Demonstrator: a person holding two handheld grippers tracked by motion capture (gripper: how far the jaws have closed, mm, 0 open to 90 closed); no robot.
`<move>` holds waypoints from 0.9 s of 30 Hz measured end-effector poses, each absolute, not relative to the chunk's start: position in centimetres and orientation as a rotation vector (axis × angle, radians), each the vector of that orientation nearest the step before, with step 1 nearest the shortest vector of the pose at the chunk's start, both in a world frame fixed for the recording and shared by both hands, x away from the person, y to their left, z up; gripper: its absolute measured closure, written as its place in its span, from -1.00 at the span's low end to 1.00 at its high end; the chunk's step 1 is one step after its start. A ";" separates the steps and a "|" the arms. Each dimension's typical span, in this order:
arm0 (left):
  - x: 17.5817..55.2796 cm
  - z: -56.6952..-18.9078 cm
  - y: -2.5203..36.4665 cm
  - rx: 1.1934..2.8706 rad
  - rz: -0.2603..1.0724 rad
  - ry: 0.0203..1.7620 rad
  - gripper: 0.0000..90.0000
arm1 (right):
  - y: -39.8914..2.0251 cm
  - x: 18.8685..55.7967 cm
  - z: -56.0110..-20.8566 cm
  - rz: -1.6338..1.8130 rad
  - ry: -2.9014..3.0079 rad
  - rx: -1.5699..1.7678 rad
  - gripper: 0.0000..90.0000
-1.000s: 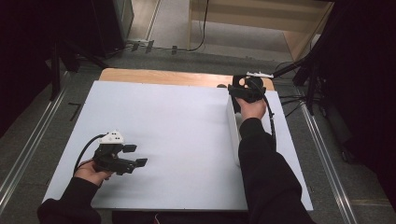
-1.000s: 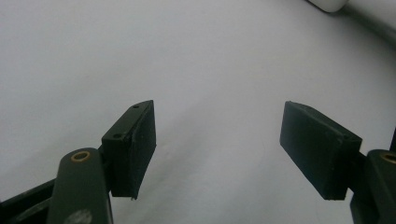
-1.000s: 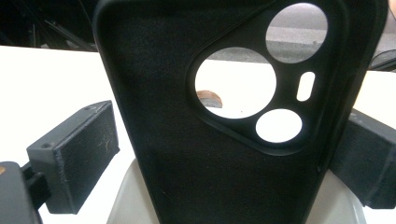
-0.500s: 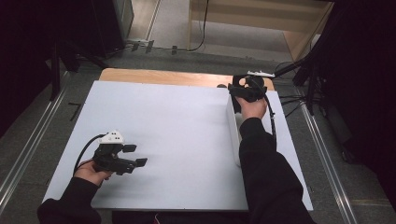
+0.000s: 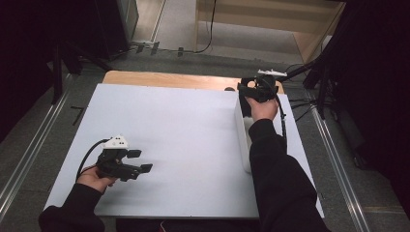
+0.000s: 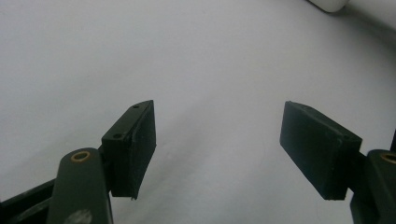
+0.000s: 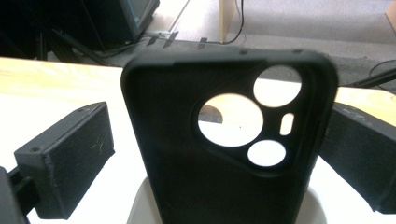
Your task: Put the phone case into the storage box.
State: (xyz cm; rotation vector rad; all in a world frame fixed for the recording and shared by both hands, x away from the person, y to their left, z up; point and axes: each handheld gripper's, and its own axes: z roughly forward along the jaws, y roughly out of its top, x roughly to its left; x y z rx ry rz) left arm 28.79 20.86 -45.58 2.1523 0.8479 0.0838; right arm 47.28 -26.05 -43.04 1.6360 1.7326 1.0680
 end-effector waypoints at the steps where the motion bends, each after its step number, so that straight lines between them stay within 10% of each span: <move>1: 28.8 -45.6 20.9 2.155 0.085 0.846 -0.40 | -26.1 47.3 -43.0 1.066 1.730 1.639 -1.00; 27: 28.8 -45.6 20.9 2.155 0.079 0.847 -0.40 | -26.0 47.6 -39.3 1.046 1.806 1.624 -1.00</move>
